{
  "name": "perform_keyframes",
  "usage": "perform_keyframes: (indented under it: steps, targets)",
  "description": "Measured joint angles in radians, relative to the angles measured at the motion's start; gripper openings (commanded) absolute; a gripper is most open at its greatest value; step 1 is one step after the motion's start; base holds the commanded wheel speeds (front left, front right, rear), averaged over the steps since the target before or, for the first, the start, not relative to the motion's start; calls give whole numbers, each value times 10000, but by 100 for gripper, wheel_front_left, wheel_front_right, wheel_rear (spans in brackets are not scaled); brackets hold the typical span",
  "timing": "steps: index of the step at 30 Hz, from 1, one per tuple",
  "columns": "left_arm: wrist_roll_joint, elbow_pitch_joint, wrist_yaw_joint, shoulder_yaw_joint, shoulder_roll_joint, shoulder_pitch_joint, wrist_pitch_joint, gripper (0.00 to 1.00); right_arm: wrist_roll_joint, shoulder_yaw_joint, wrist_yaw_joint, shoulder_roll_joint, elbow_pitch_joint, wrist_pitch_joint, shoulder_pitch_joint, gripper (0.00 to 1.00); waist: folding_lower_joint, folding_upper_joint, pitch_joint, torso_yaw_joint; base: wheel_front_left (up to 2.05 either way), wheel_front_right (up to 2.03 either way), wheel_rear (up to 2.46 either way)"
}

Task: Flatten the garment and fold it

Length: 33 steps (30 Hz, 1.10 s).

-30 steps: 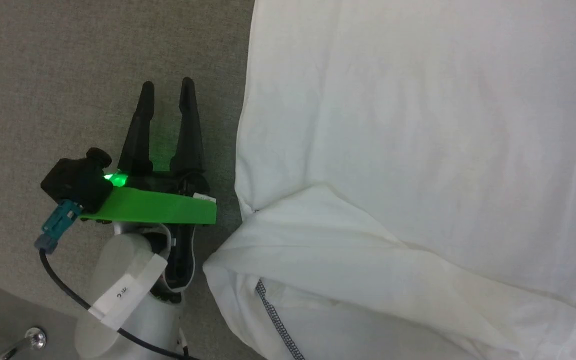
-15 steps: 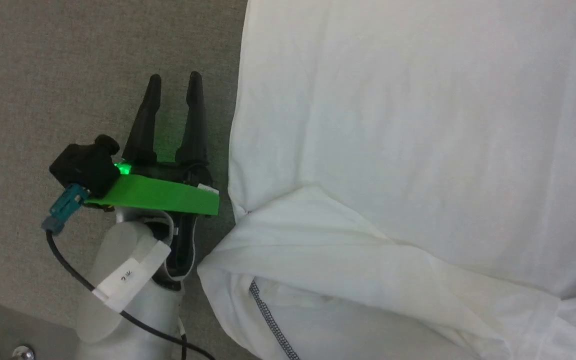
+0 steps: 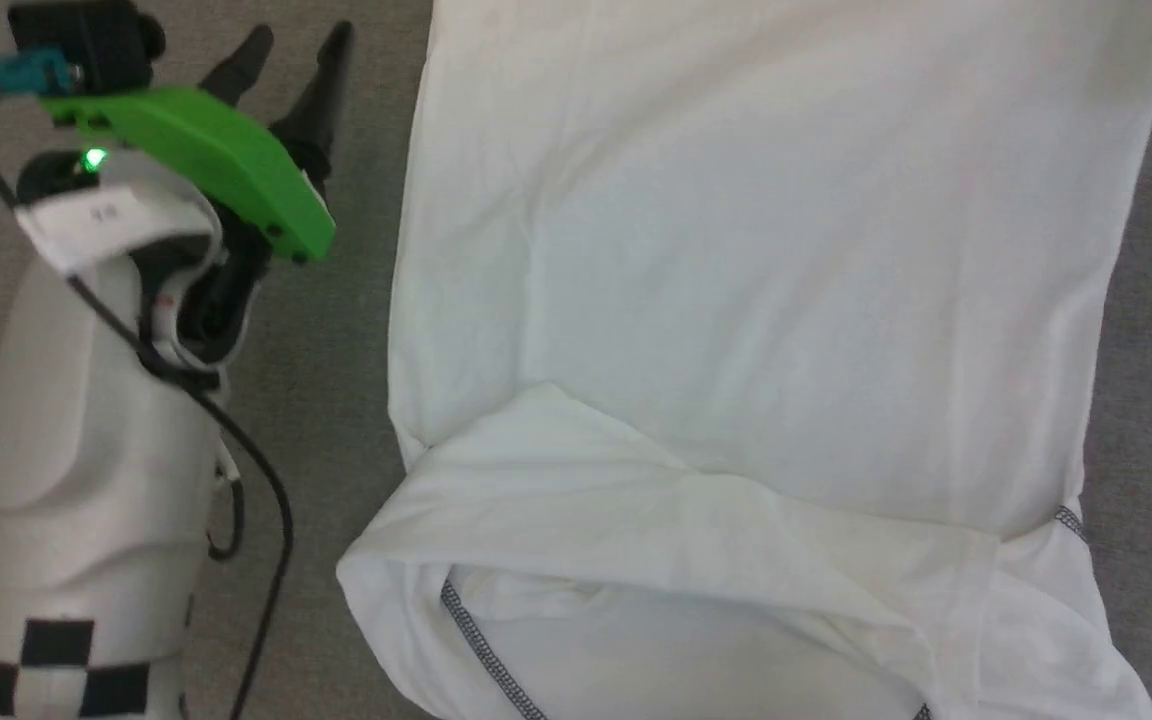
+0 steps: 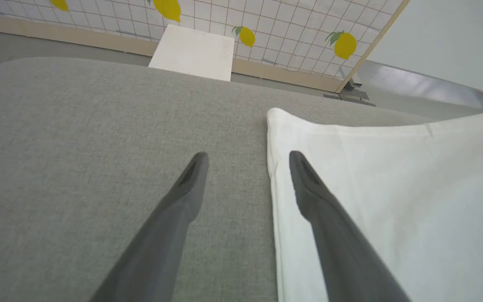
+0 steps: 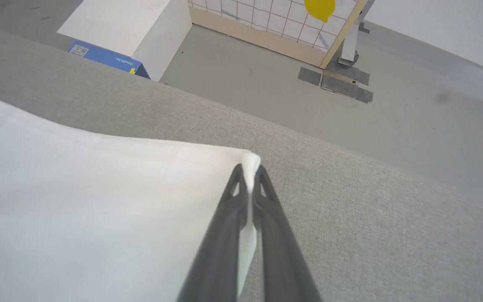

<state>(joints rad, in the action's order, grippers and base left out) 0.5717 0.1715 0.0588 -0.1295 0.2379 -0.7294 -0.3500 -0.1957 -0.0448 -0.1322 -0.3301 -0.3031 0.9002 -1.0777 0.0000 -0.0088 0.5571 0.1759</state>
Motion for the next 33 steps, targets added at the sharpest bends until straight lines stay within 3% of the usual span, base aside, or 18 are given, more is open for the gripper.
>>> perform_keyframes:
  steps: [6,9,19,27,28,29,33]
  targets:
    - [290,1181,-153,-447,606,-2210,-3022,100,-460,-756,0,23,341,-209,-98,0,0,0,136,-658,0,0,0]
    - [255,1607,-169,-756,648,-2940,-3774,100,-673,-1060,0,6,453,-255,-246,0,0,0,357,-922,0,0,0]
    - [-481,2727,-263,-1402,951,-4294,-4470,100,-1246,-1988,0,-159,681,-470,-558,0,0,0,1301,-1617,0,0,0]
    - [-548,3020,-665,-1463,1099,-4574,-5089,98,-1503,-2385,0,-397,669,-562,-707,0,0,0,1672,-1826,0,0,0]
    - [-493,3010,-690,-1429,1093,-4574,-5116,31,-1524,-2405,0,-407,660,-569,-708,0,0,0,1672,-1813,0,0,0]
    - [-470,2987,-686,-1425,1087,-4574,-5102,0,-1538,-2428,0,-443,650,-573,-711,0,0,0,1668,-1789,0,0,0]
    - [-288,2964,-591,-1296,1009,-4502,-4642,0,-1567,-2485,0,-569,487,-665,-714,0,0,0,1579,-1677,0,0,0]
